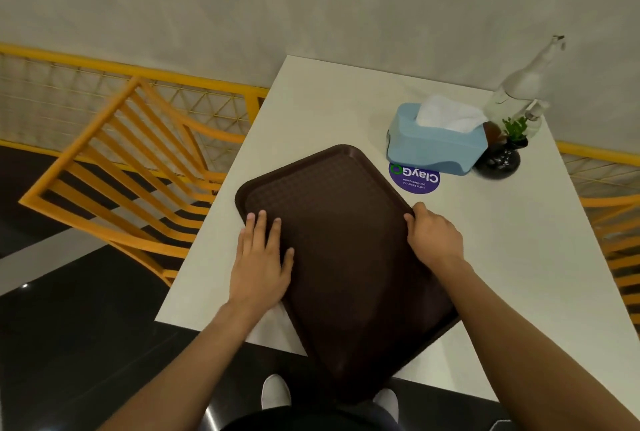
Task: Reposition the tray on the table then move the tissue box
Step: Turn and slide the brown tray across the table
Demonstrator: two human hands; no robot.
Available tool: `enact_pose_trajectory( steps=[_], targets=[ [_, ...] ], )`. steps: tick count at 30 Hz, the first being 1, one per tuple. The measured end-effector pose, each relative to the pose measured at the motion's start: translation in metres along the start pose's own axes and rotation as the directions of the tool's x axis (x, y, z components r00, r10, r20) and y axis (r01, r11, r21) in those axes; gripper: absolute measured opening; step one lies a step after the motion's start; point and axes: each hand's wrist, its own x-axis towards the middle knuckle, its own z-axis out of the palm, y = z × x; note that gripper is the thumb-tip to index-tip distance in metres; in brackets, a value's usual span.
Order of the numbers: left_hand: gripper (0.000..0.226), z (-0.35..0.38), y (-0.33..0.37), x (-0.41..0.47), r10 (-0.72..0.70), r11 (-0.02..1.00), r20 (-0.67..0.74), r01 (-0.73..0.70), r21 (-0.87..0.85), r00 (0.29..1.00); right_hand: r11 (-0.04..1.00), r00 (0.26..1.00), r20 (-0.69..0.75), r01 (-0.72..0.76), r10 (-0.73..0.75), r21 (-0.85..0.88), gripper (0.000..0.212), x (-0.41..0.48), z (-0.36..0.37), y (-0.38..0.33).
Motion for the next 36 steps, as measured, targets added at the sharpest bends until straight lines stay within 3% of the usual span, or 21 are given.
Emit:
enact_pose_trajectory(
  steps=[6,11,17,20,24,29,36],
  targets=[
    [0.063,-0.012,-0.023,0.031,-0.206,0.951,0.006,0.202,-0.233,0.979,0.997,0.997,-0.01,-0.078,0.078,0.016,0.028,-0.017,0.003,-0.022],
    [0.066,-0.016,-0.029,0.033,-0.226,0.947,-0.033,0.212,-0.241,0.974,0.998,0.998,-0.022,-0.055,0.056,0.024,0.033,-0.03,0.003,-0.038],
    [0.057,-0.016,-0.043,0.049,-0.238,0.91,-0.035,0.211,-0.356,0.971,0.984,0.999,-0.011,0.041,-0.04,0.175,0.057,-0.022,0.002,-0.042],
    [0.05,-0.021,-0.046,0.061,-0.224,0.922,-0.06,0.191,-0.338,0.973,0.986,0.998,0.025,0.055,-0.059,0.155,0.052,-0.014,0.008,-0.045],
    [0.052,-0.022,-0.043,0.07,-0.225,0.948,-0.027,0.213,-0.237,0.974,0.991,1.0,-0.029,0.014,-0.01,0.135,0.05,-0.007,0.016,-0.05],
    [0.054,-0.021,-0.049,0.077,-0.133,0.989,-0.023,0.131,-0.075,0.991,0.991,0.999,-0.028,-0.018,0.022,0.132,0.05,0.008,0.019,-0.056],
    [0.053,-0.025,-0.069,0.105,-0.12,0.99,-0.003,0.12,-0.073,0.993,0.989,0.997,-0.027,-0.071,0.076,0.131,0.05,0.026,0.021,-0.078]
  ],
)
